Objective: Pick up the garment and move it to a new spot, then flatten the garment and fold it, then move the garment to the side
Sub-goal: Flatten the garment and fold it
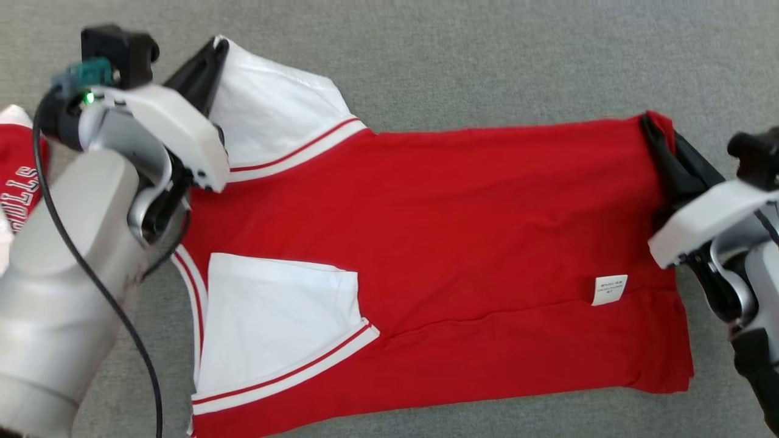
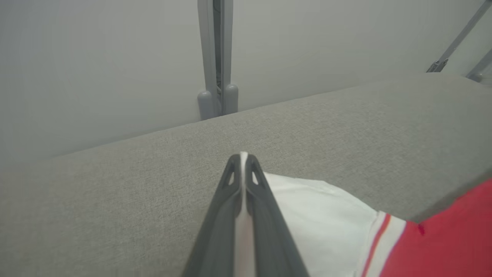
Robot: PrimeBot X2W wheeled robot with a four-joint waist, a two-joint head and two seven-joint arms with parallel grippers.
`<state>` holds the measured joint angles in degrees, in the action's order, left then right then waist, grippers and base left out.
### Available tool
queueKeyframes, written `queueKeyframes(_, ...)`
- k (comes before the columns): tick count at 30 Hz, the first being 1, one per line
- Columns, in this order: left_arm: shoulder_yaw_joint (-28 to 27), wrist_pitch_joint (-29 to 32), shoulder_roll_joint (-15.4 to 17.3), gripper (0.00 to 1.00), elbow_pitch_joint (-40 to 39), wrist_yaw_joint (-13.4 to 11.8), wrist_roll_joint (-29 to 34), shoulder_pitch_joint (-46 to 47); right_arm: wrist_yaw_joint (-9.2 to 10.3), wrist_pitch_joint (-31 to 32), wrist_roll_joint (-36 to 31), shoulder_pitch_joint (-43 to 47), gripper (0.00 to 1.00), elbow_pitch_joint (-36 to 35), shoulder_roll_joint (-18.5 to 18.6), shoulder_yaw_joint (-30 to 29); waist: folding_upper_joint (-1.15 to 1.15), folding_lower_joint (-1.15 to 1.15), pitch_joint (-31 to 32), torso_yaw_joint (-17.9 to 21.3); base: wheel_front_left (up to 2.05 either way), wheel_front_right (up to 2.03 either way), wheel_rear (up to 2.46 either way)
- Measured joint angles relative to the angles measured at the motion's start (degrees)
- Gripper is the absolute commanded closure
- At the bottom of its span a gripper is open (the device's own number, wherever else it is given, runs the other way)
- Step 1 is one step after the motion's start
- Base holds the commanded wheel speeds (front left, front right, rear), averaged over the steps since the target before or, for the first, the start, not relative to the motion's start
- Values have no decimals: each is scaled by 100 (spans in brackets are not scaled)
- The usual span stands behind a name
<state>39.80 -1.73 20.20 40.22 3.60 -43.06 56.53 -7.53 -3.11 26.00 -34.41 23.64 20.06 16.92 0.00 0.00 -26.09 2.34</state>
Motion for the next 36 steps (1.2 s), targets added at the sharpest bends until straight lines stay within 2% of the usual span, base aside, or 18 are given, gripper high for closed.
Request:
queueKeyframes(3, -80, -68, 199, 100, -740, -202, -92, -516, 2, -191, -36, 270, 100, -109, 185, 73, 0, 0, 110, -94, 0, 0, 0)
queueKeyframes(8, -204, -99, 648, 100, -2304, -809, -186, -1513, 2, -443, -96, 706, 100, -204, 375, 66, 0, 0, 277, -227, 0, 0, 0)
queueKeyframes(14, -315, -18, 1106, 100, -4164, -1535, -308, -2748, 2, -558, -126, 1138, 100, -344, 424, -18, 0, 0, 432, -326, 0, 0, 0)
queueKeyframes(19, -338, 53, 1351, 100, -5252, -2001, -400, -3569, 2, -633, -246, 1343, 100, -471, 434, -141, 0, 0, 491, -337, 0, 0, 0)
queueKeyframes(24, -324, 122, 1474, 100, -5979, -2303, -606, -4231, 2, -633, -312, 1513, 100, -489, 378, -265, 0, 0, 545, -348, 0, 0, 0)
queueKeyframes(29, -316, 143, 1551, 100, -6386, -2542, -725, -4720, 2, -654, -342, 1644, 100, -481, 303, -385, 0, 0, 604, -380, 0, 0, 0)
queueKeyframes(36, -214, 213, 1479, 100, -6588, -2635, -1093, -5256, 2, -623, -286, 1996, 100, -513, 218, -561, 0, 0, 691, -479, 0, 0, 0)
